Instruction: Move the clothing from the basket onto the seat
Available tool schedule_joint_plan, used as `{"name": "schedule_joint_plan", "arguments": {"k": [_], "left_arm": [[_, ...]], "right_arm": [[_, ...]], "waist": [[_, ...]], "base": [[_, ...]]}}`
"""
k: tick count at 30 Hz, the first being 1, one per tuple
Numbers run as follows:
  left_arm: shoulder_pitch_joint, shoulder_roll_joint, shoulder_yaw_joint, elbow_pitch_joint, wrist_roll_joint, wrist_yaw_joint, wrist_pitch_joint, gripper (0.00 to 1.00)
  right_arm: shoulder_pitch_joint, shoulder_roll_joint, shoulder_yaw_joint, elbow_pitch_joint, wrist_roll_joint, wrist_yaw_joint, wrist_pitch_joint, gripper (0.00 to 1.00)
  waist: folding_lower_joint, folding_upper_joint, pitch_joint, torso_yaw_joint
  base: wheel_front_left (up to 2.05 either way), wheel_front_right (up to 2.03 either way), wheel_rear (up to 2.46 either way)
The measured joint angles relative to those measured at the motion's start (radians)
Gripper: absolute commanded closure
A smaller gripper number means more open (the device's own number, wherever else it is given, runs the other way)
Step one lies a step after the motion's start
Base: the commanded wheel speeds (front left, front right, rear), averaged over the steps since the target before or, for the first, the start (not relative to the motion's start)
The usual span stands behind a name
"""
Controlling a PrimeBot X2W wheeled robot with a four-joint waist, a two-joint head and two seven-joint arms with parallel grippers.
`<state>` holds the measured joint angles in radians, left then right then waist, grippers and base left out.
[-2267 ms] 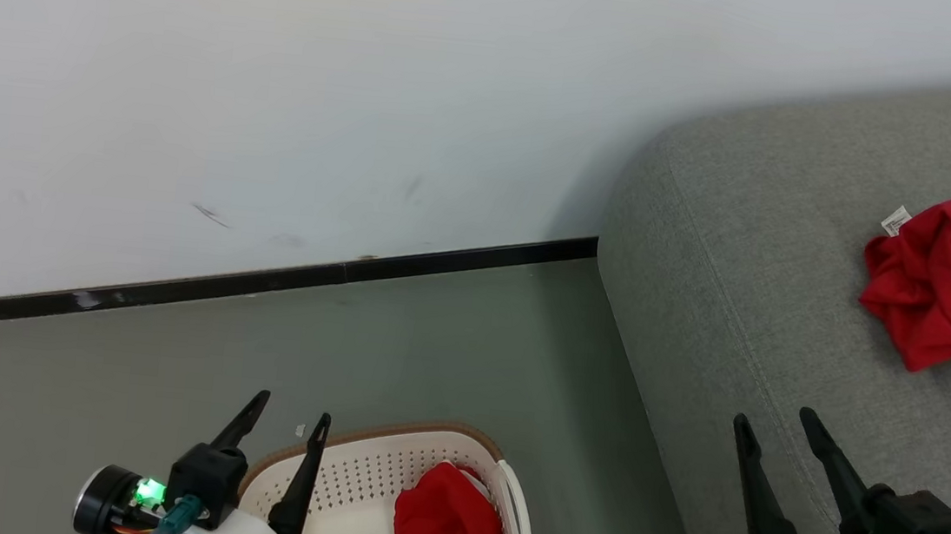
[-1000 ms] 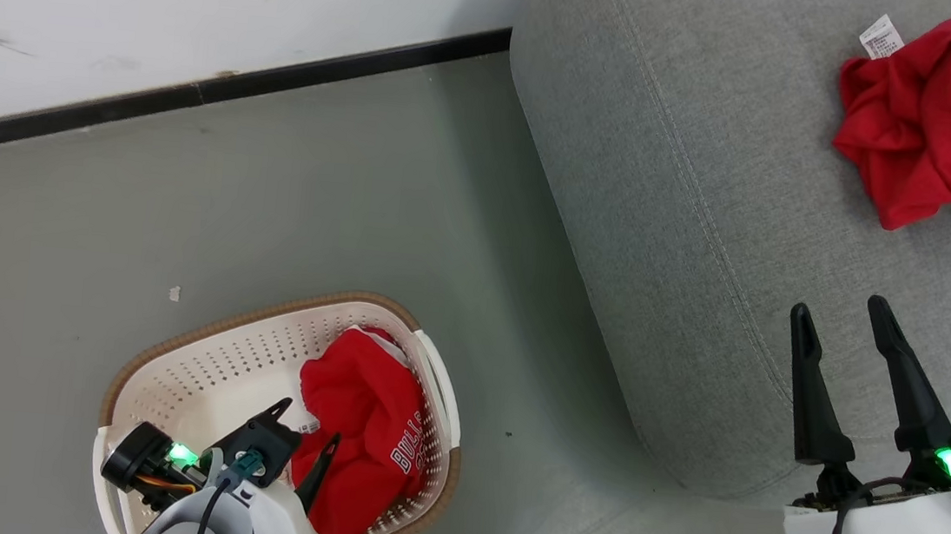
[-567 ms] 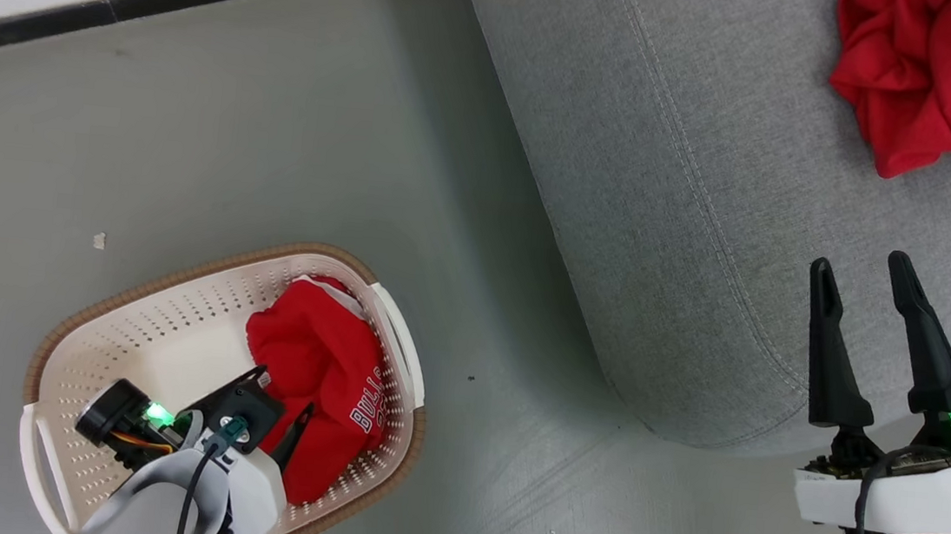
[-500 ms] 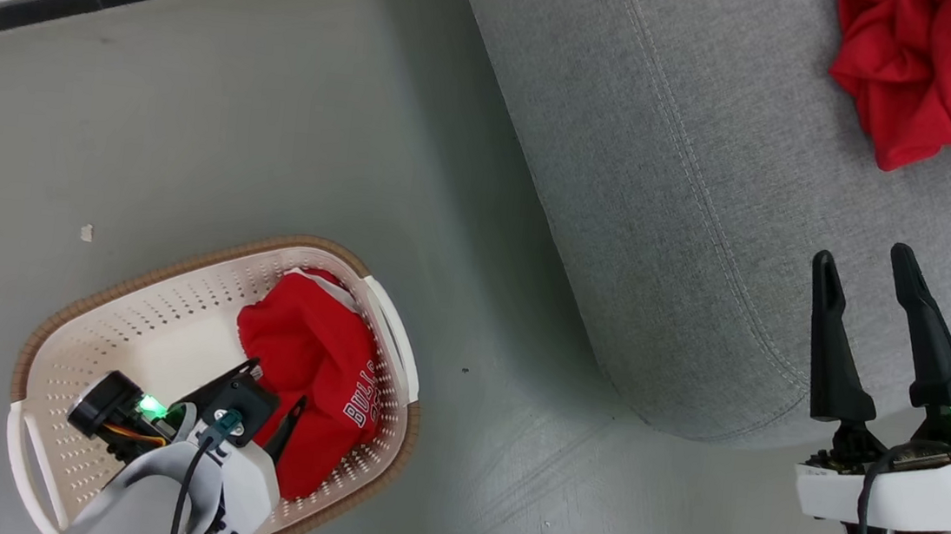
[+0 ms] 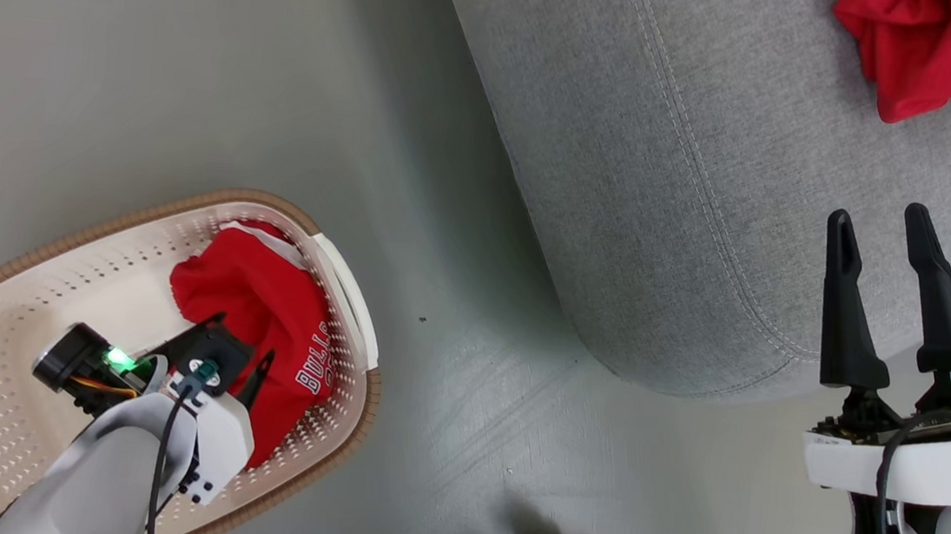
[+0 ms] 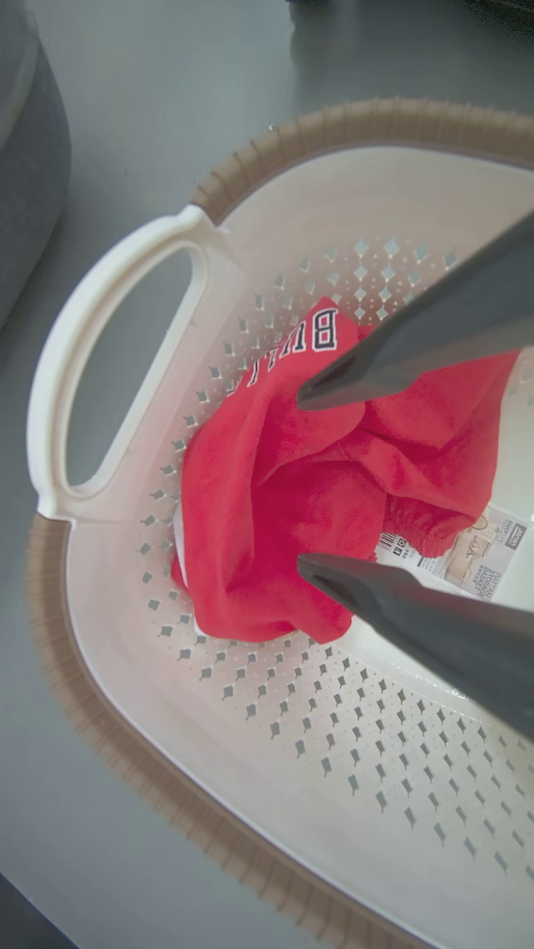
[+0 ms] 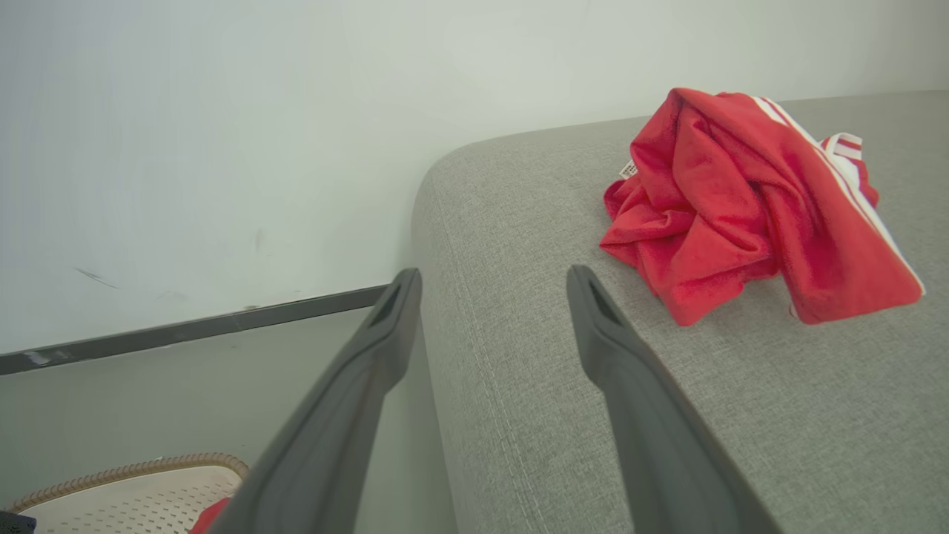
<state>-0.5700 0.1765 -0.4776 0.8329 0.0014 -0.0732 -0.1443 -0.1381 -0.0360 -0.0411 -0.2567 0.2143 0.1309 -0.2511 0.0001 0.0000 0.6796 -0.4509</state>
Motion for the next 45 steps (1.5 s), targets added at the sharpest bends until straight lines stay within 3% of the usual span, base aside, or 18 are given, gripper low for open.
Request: {"name": "schedule_joint_plan", "arguments": {"k": [21, 31, 32, 34, 37, 38, 39, 45], "left_arm": [[-0.081, -0.019, 0.134, 0.016, -0.144, -0.009, 0.033, 0.0], [-0.088, 0.008, 0.15, 0.051, -0.144, 0.001, 0.06, 0.0], [-0.088, 0.007, 0.154, 0.054, -0.15, 0.001, 0.064, 0.03], [-0.088, 0.0, 0.158, 0.056, -0.157, 0.001, 0.064, 0.47], [-0.088, -0.021, 0.17, 0.059, -0.184, 0.0, 0.065, 0.75], [-0.088, -0.028, 0.177, 0.062, -0.199, -0.002, 0.066, 0.95], [-0.089, -0.035, 0.185, 0.063, -0.213, -0.007, 0.066, 1.0], [-0.102, -0.066, 0.215, 0.064, -0.267, -0.018, 0.068, 1.0]], "right_arm": [[-0.098, 0.002, 0.03, 0.017, 0.058, 0.0, -0.001, 0.0], [-0.121, 0.002, 0.034, 0.03, 0.059, 0.0, -0.001, 0.0], [-0.121, 0.002, 0.033, 0.032, 0.059, 0.0, -0.001, 0.0], [-0.122, 0.002, 0.03, 0.035, 0.059, 0.0, -0.001, 0.0], [-0.128, 0.002, 0.028, 0.041, 0.059, 0.0, -0.001, 0.0], [-0.133, 0.002, 0.029, 0.041, 0.059, 0.0, -0.001, 0.0], [-0.138, 0.002, 0.029, 0.041, 0.059, 0.0, -0.001, 0.0], [-0.144, 0.002, 0.031, 0.048, 0.058, 0.0, -0.001, 0.0]], "waist": [[0.0, 0.0, 0.121, -0.056], [0.0, 0.0, 0.147, -0.067], [0.0, 0.0, 0.149, -0.067], [0.0, 0.0, 0.154, -0.068], [0.0, 0.0, 0.158, -0.069], [0.0, 0.0, 0.159, -0.069], [0.0, 0.0, 0.159, -0.069], [0.0, 0.0, 0.157, -0.072]], "base": [[0.0, 0.0, 0.0], [0.0, 0.0, 0.0], [0.0, 0.0, 0.0], [0.0, 0.0, 0.0], [0.0, 0.0, 0.0], [0.0, 0.0, 0.0], [0.0, 0.0, 0.0], [0.0, 0.0, 0.0]]}}
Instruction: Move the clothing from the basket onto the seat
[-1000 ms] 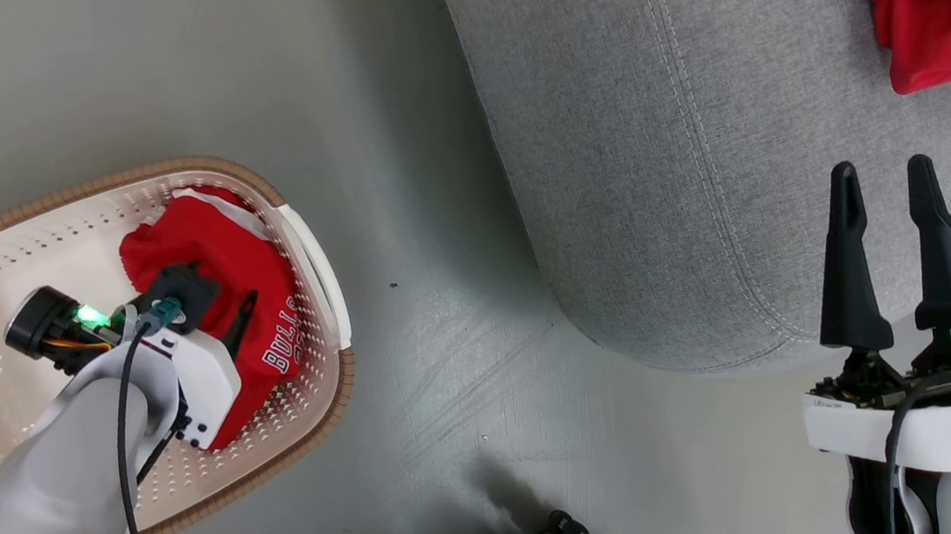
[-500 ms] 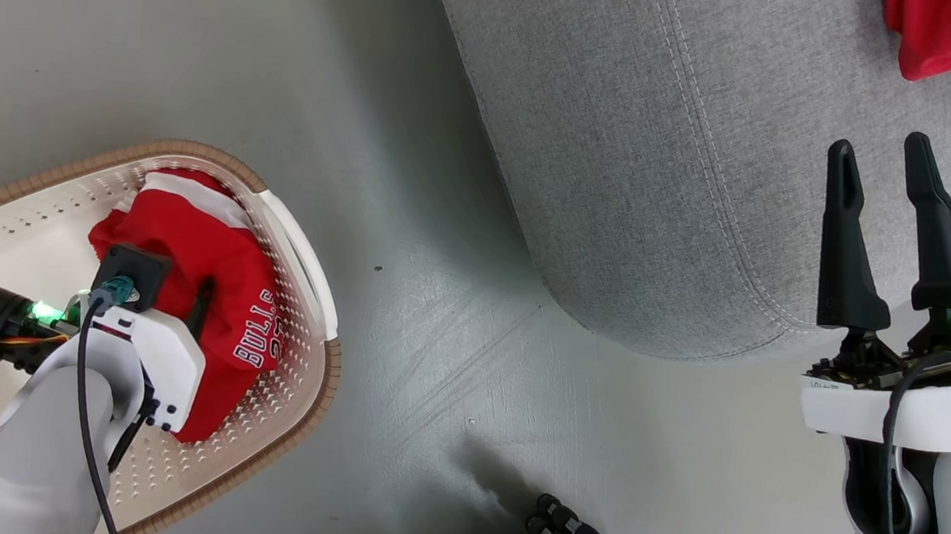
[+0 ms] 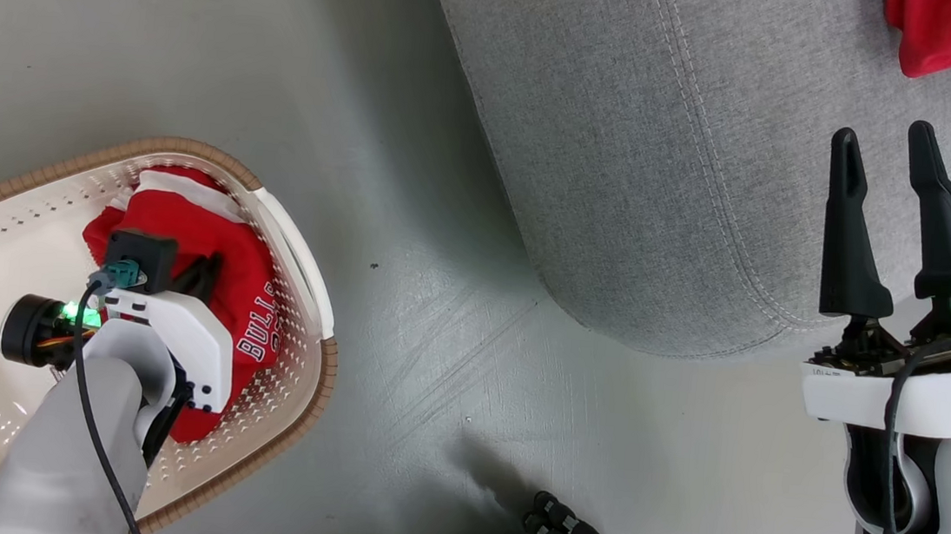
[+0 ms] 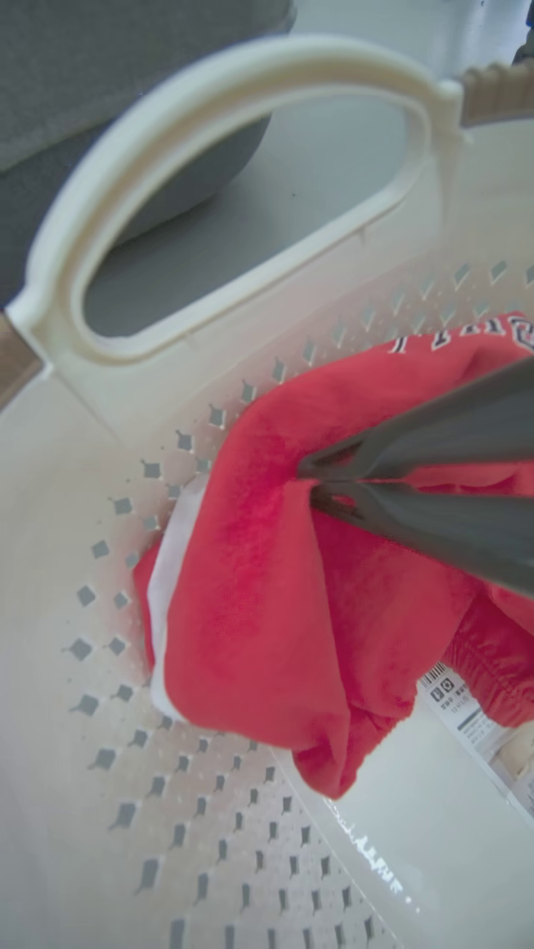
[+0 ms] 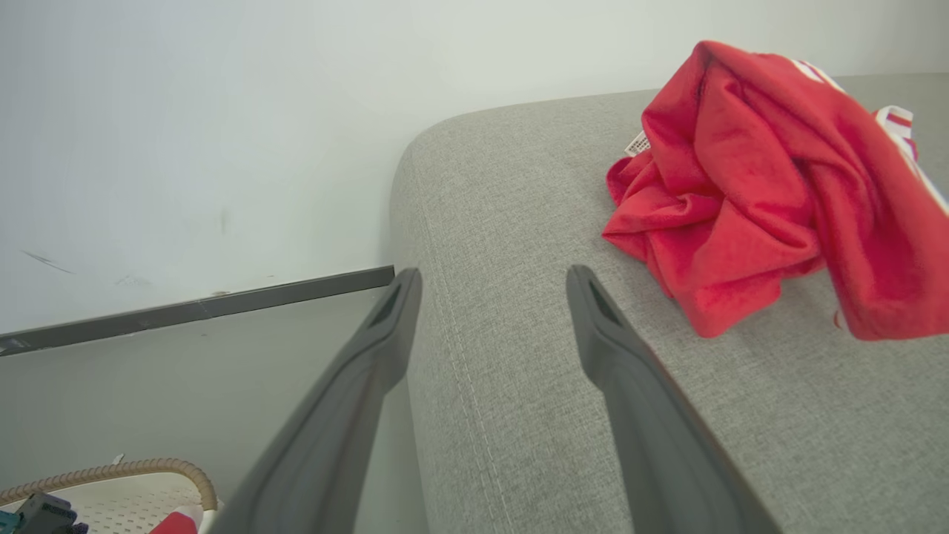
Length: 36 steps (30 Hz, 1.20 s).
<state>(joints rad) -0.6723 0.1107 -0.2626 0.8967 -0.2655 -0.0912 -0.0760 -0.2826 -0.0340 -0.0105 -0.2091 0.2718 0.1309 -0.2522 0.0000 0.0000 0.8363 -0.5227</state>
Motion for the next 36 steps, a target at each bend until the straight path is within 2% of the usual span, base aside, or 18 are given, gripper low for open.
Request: {"name": "schedule_joint_plan", "arguments": {"k": [8, 19, 36], "left_arm": [[-0.006, 0.017, 0.006, -0.017, -0.007, -0.009, -0.028, 1.0], [0.022, 0.071, 0.011, -0.078, -0.007, -0.018, -0.095, 1.0], [0.132, 0.095, 0.042, -0.248, -0.042, -0.022, -0.163, 1.0]], "right_arm": [[-0.014, 0.0, 0.008, 0.013, -0.002, 0.0, 0.0, 0.0], [-0.053, 0.0, 0.027, 0.026, -0.027, 0.0, 0.0, 0.0], [-0.059, 0.0, 0.041, 0.077, -0.071, 0.0, 0.0, 0.0]], "waist": [[0.0, 0.0, -0.009, -0.003], [0.0, 0.0, -0.029, 0.011], [0.0, 0.0, -0.102, 0.061]], "base": [[0.0, 0.0, 0.0], [0.0, 0.0, 0.0], [0.0, 0.0, 0.0]]}}
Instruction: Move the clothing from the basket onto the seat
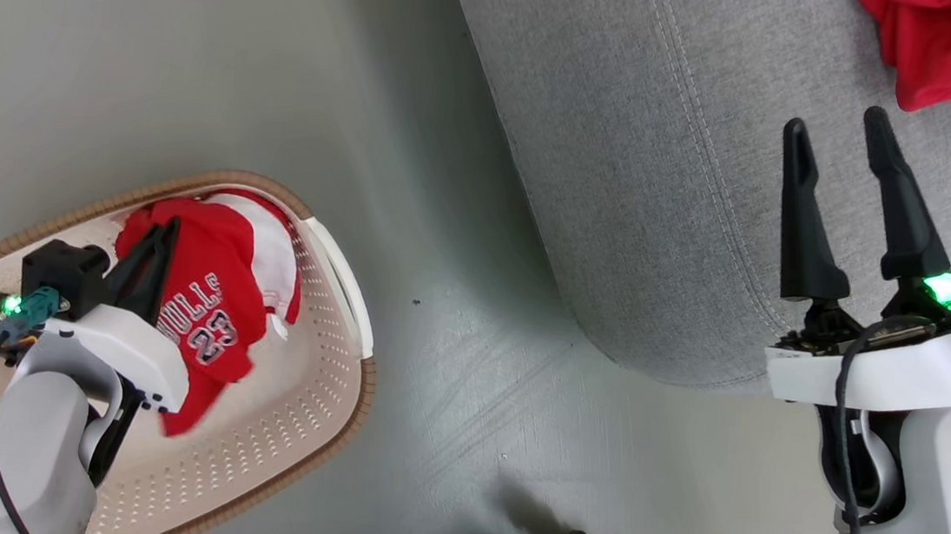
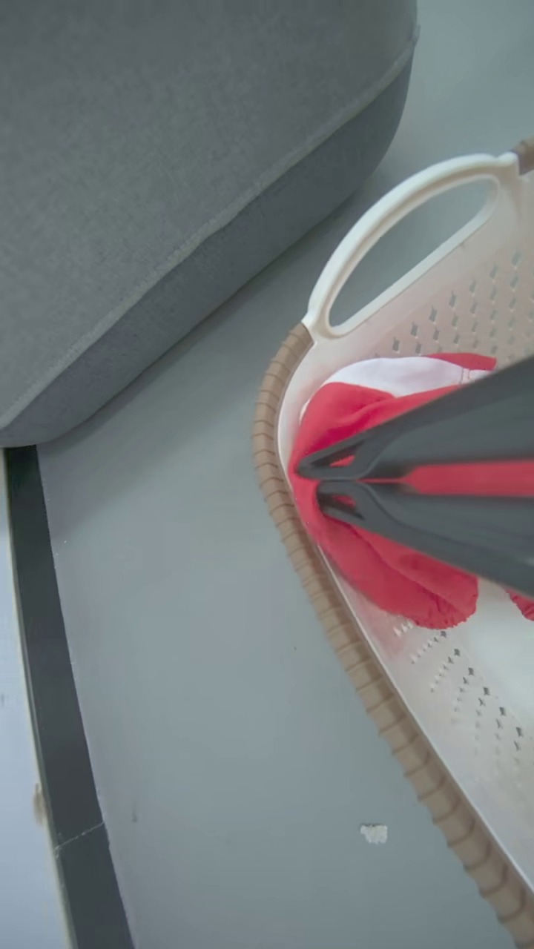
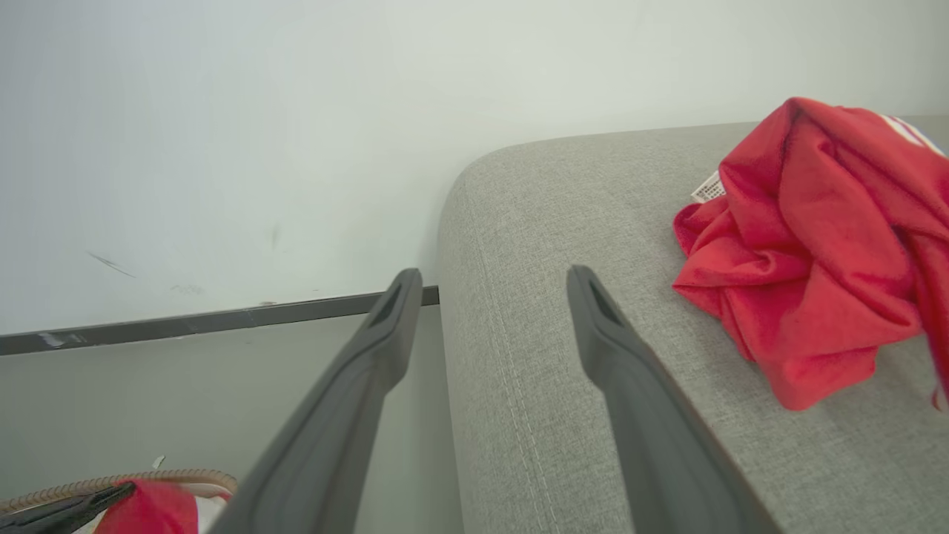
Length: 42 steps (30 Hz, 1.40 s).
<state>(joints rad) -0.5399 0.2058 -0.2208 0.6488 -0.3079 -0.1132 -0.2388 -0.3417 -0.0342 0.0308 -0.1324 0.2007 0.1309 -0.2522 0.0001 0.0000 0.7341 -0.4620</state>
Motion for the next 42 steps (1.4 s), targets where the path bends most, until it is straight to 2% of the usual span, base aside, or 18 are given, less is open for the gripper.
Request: {"name": "schedule_joint_plan", "arguments": {"k": [14, 25, 35, 42], "left_arm": [[0.097, 0.015, 0.074, -0.227, -0.019, 0.006, -0.009, 1.0], [0.166, 0.011, 0.192, -0.436, -0.033, 0.058, -0.011, 1.0], [0.256, -0.009, 0.27, -0.548, -0.035, 0.09, -0.011, 1.0], [0.302, -0.026, 0.272, -0.598, -0.033, 0.095, -0.011, 1.0]], "right_arm": [[0.0, -0.001, 0.049, 0.044, -0.066, 0.0, 0.0, 0.0], [0.0, -0.008, 0.106, 0.105, -0.139, 0.0, 0.0, 0.0], [-0.007, -0.045, 0.155, 0.171, -0.138, 0.0, 0.0, 0.0], [-0.017, -0.066, 0.186, 0.212, -0.117, 0.0, 0.0, 0.0]], "waist": [[0.0, 0.0, -0.116, 0.033], [0.0, 0.0, -0.227, 0.068], [0.0, 0.0, -0.336, 0.108], [0.0, 0.0, -0.403, 0.135]], "base": [[0.0, 0.0, 0.0], [0.0, 0.0, 0.0], [0.0, 0.0, 0.0], [0.0, 0.0, 0.0]]}}
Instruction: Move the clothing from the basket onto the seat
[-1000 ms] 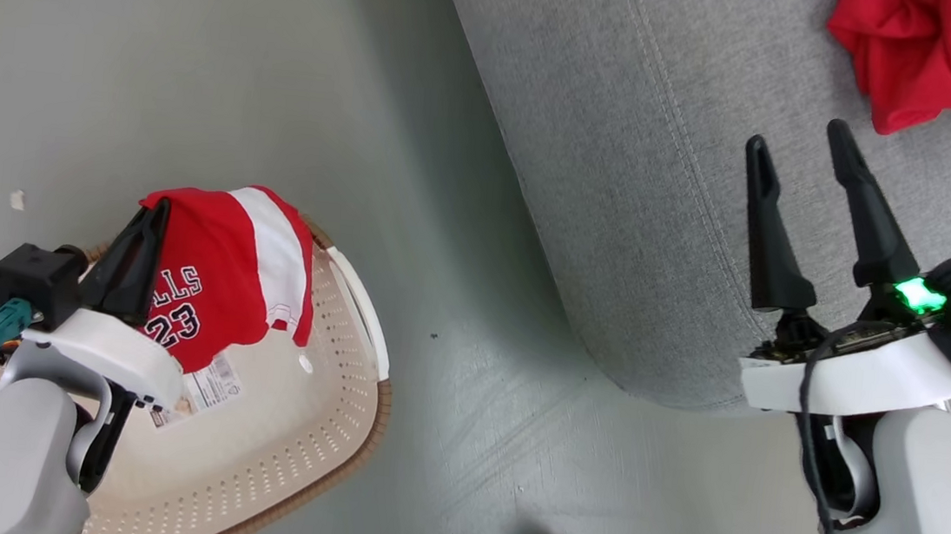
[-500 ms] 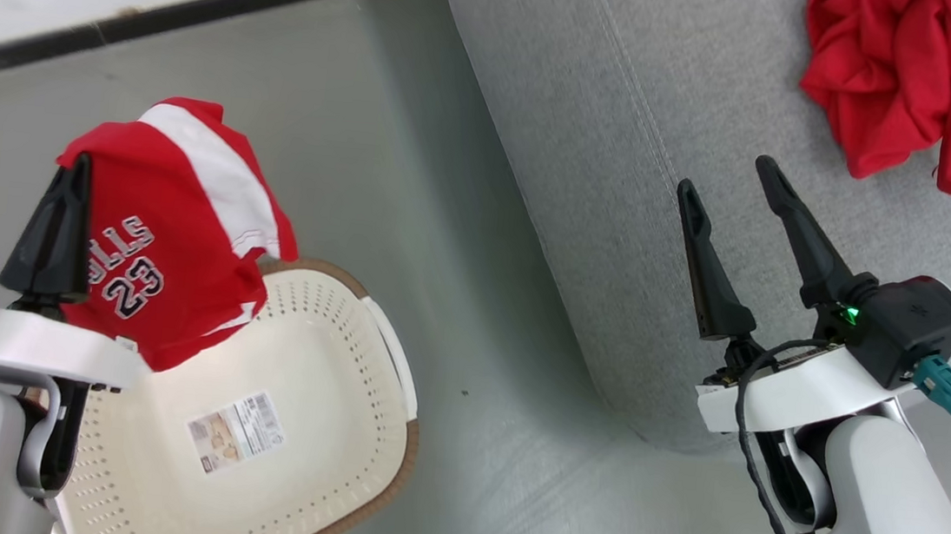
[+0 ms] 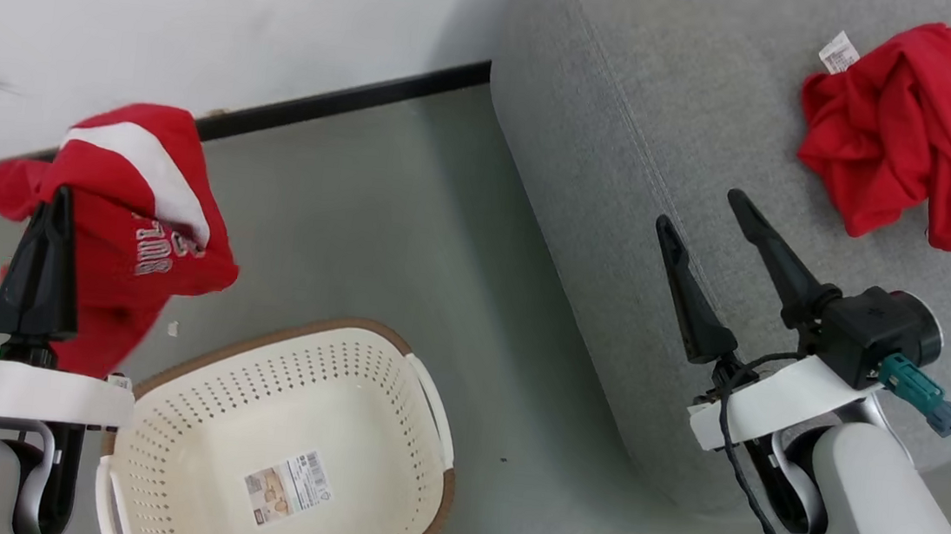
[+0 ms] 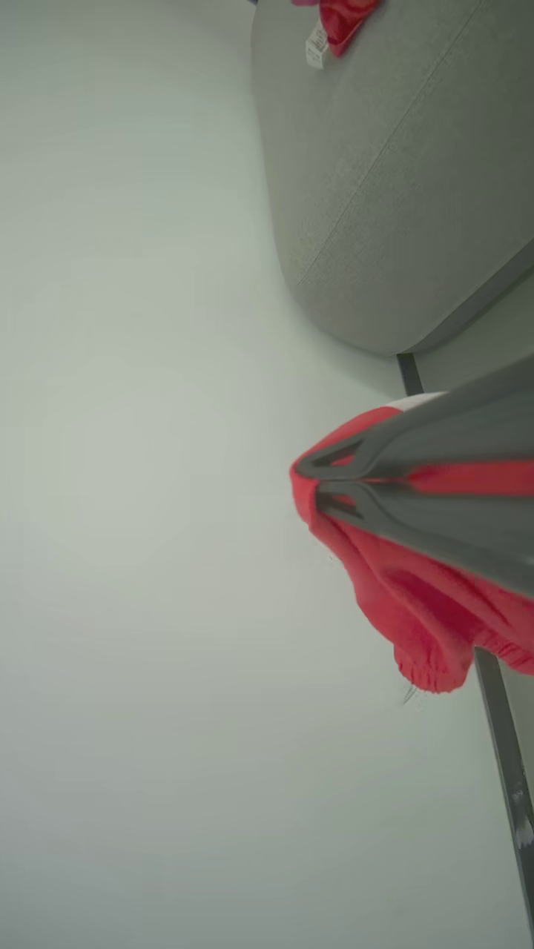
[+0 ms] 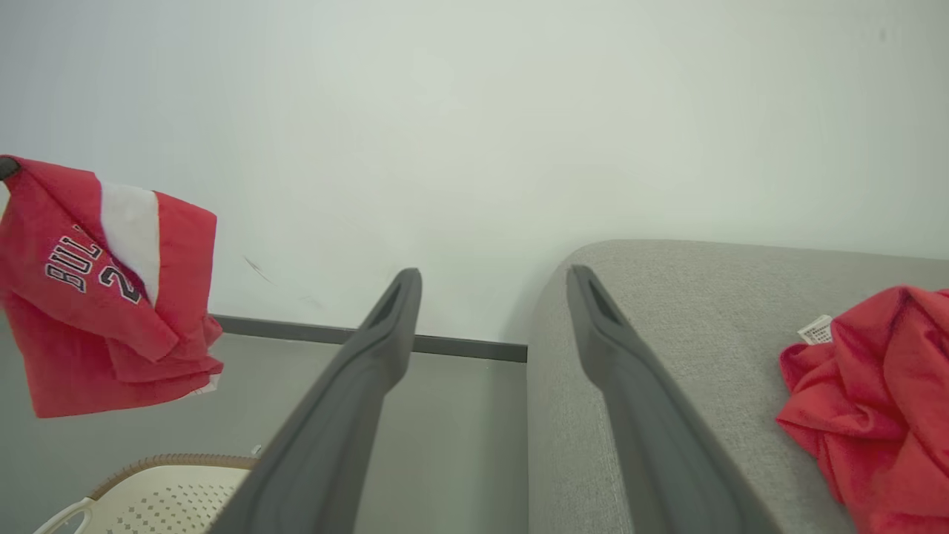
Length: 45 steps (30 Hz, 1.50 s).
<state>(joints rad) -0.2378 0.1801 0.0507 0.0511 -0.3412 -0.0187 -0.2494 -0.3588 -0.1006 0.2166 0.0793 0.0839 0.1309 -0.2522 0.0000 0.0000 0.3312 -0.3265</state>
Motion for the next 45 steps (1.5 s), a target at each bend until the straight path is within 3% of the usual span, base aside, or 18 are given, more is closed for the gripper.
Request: {"name": "schedule_joint_plan", "arguments": {"k": [17, 35, 45], "left_arm": [[0.019, -0.004, -0.061, -0.092, 0.044, -0.012, 0.0, 1.0], [0.02, -0.028, -0.141, -0.156, 0.08, -0.021, 0.002, 1.0], [0.018, -0.049, -0.225, -0.186, 0.083, -0.054, 0.019, 1.0]], "right_arm": [[-0.047, -0.075, 0.194, 0.14, 0.119, 0.0, 0.0, 0.0], [-0.172, -0.138, 0.571, 0.227, 0.319, 0.0, 0.05, 0.0], [-0.229, -0.144, 0.746, 0.227, 0.444, 0.0, 0.069, 0.0]], "waist": [[0.0, 0.0, -0.171, 0.086], [0.0, 0.0, -0.287, 0.209], [0.0, 0.0, -0.318, 0.285]], "base": [[0.0, 0.0, 0.0], [0.0, 0.0, 0.0], [0.0, 0.0, 0.0]]}}
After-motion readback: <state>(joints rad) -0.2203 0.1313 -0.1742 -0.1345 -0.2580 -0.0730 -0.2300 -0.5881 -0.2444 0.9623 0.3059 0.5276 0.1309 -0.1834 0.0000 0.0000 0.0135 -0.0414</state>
